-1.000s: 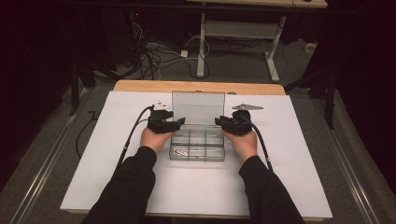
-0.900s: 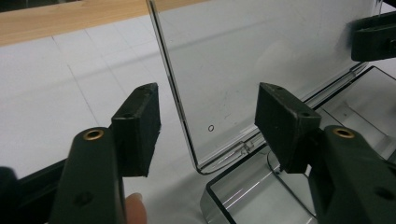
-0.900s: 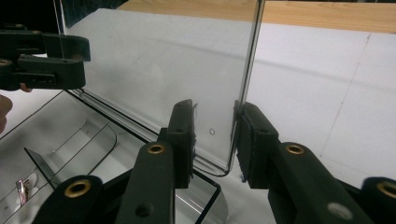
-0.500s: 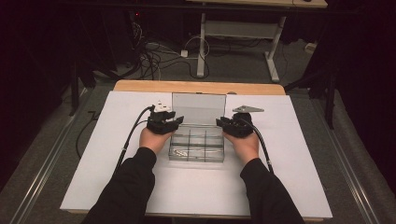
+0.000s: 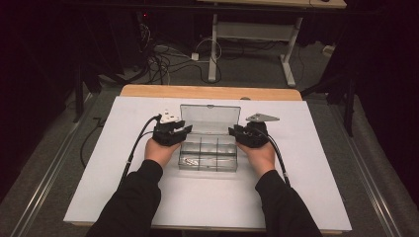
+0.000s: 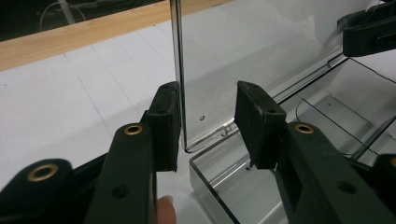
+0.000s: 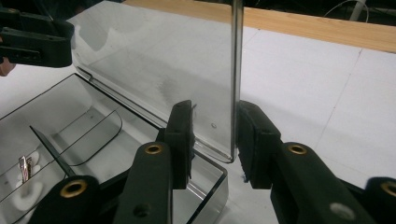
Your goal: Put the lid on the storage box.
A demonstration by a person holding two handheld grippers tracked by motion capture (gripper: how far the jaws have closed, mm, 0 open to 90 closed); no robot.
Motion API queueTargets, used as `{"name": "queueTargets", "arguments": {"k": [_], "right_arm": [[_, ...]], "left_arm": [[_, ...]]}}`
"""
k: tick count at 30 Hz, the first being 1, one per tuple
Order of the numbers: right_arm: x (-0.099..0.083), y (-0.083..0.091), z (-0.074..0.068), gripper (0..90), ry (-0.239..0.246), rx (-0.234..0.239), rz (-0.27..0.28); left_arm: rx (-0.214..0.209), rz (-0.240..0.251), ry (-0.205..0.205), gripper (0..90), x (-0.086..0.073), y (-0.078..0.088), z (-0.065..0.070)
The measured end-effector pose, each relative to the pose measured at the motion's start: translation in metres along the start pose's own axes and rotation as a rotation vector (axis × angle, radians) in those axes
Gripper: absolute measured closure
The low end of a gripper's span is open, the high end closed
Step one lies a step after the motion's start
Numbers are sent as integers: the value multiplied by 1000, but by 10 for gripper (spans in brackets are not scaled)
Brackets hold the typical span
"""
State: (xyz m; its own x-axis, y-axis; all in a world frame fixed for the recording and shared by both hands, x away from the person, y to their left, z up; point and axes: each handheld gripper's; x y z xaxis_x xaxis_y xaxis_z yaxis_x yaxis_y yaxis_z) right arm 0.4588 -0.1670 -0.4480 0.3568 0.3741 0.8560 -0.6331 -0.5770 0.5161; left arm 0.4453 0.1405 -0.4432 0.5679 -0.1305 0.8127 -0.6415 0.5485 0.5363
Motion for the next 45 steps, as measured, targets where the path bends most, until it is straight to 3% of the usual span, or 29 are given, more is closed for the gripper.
{"name": "queueTargets", "arguments": {"k": [5, 7, 16, 22, 30, 33, 45], "right_arm": [[-1, 3, -3, 615, 24, -7, 5], [-3, 7, -5, 597, 22, -23, -3], [-23, 32, -16, 603, 35, -23, 8], [-33, 45, -33, 684, 87, -9, 7], [-41, 62, -46, 787, 106, 16, 29], [-43, 67, -50, 900, 130, 20, 53], [-45, 76, -60, 900, 130, 32, 115]], "left_arm": [[-8, 4, 18, 596, -3, 4, 2], [0, 7, 6, 592, -5, 6, 4], [-21, 32, 36, 594, -11, 19, 6], [-17, 32, 33, 597, -19, 26, 10], [-9, 21, 15, 603, -28, 32, 15], [-4, 5, 3, 604, -32, 33, 16], [2, -5, -16, 607, -49, 37, 16]]}}
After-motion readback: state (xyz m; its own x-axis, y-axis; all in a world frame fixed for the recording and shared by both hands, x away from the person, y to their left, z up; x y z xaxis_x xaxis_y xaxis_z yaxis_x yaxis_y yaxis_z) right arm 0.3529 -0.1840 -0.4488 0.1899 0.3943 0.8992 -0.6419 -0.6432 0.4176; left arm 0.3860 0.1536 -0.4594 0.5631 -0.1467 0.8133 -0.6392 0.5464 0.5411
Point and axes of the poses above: each handheld gripper's, and its own axes: y roughly backward along the jaws, x roughly out of its top, z roughly to its right, and after that the axes turned 11 degrees about y, right-handed
